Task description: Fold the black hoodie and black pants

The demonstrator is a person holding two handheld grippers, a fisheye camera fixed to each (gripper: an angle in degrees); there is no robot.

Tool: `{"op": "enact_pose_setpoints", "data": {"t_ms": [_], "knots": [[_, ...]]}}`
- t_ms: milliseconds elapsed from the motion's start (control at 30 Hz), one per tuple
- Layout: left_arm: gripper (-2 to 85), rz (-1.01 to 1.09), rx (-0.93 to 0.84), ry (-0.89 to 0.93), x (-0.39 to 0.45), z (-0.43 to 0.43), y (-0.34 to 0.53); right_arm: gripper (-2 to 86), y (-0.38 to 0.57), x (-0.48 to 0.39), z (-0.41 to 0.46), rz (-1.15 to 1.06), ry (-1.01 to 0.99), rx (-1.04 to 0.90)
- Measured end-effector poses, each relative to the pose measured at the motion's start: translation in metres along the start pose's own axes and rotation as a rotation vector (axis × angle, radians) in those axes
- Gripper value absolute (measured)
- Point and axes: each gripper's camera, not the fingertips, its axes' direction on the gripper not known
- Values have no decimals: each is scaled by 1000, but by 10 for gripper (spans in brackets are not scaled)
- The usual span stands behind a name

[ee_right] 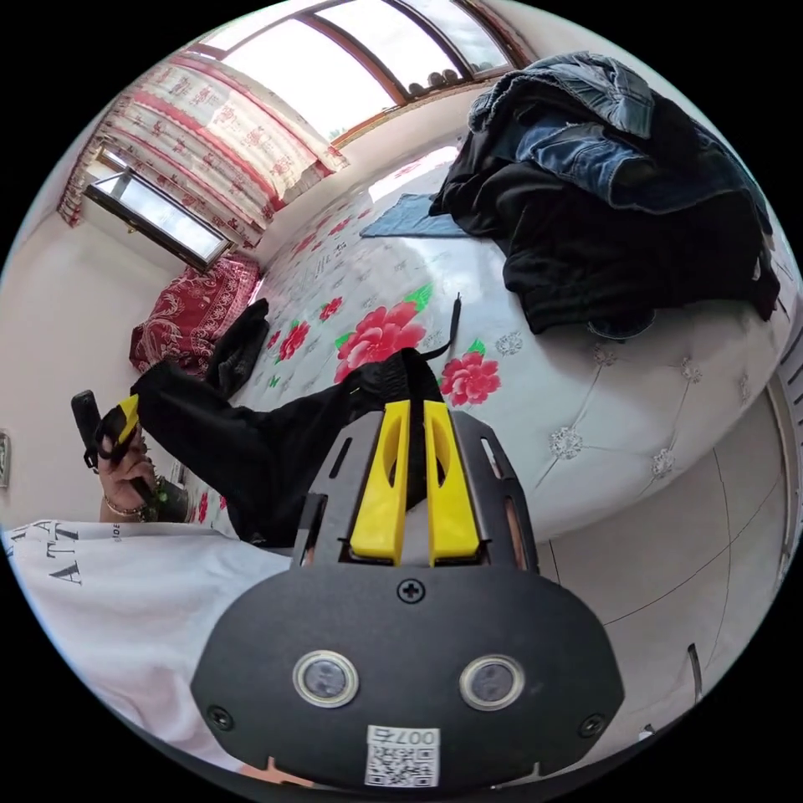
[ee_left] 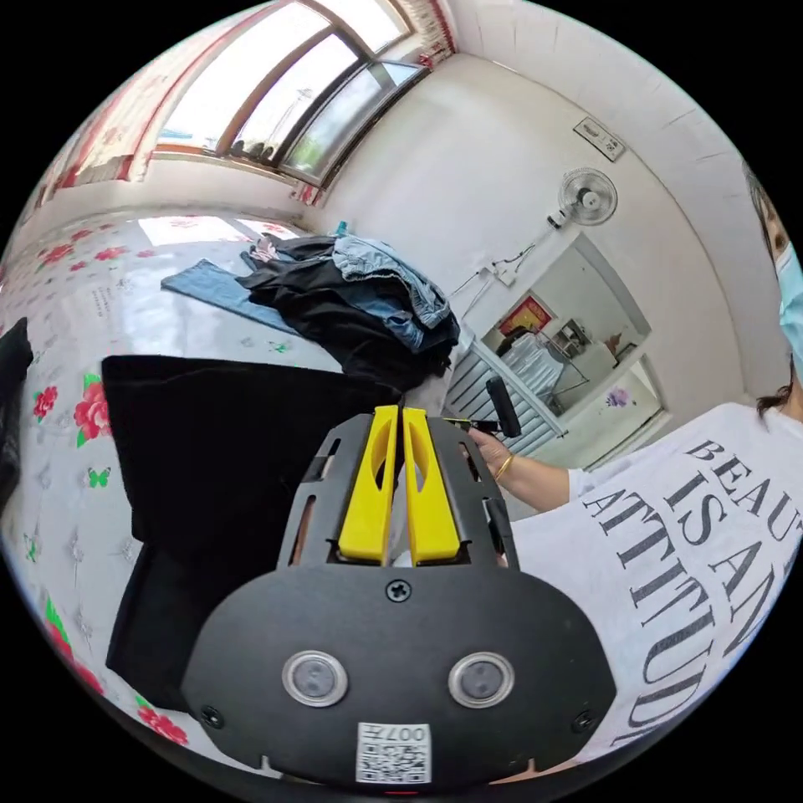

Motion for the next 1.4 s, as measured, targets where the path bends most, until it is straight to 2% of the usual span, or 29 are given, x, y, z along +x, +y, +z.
{"op": "enact_pose_setpoints", "data": {"t_ms": [100, 200, 267, 400, 600, 667, 767, 900, 1000, 1133, 1233, 1333, 1400], "knots": [[-10, -22, 62, -62, 4, -1, 23, 13, 18, 3, -6, 18, -62, 54], [-9, -304, 93, -208, -47, -44, 86, 20, 38, -1, 7, 2, -72, 53], [-10, -589, 184, -262, -87, -93, 158, 31, 48, -2, 31, 9, -83, -8], [-10, -781, 284, -360, -89, -136, 230, 48, 51, -49, 67, -124, -178, -66], [-9, -789, 360, -342, -69, -119, 241, 75, 70, -253, 170, -693, -386, -331], [-8, -742, 339, -339, -60, -108, 229, 81, 110, -343, 212, -939, -466, -439], [-3, -670, 294, -358, -51, -101, 211, 64, 170, -427, 264, -1180, -466, -536], [28, -628, 274, -430, -44, -106, 208, 12, 202, -464, 316, -1200, -299, -503], [63, -682, 330, -472, -48, -127, 237, 2, 191, -458, 324, -1083, -381, -458], [96, -855, 228, -530, -83, -127, 282, -2, 191, -449, 328, -980, -473, -396], [82, -921, 152, -516, -112, -109, 290, -1, 218, -458, 342, -985, -471, -385], [5, -1003, 64, -567, -129, -97, 298, 2, 255, -475, 358, -1044, -492, -398], [-4, -1002, 95, -556, -123, -102, 309, 6, 284, -486, 374, -1120, -499, -465]]}}
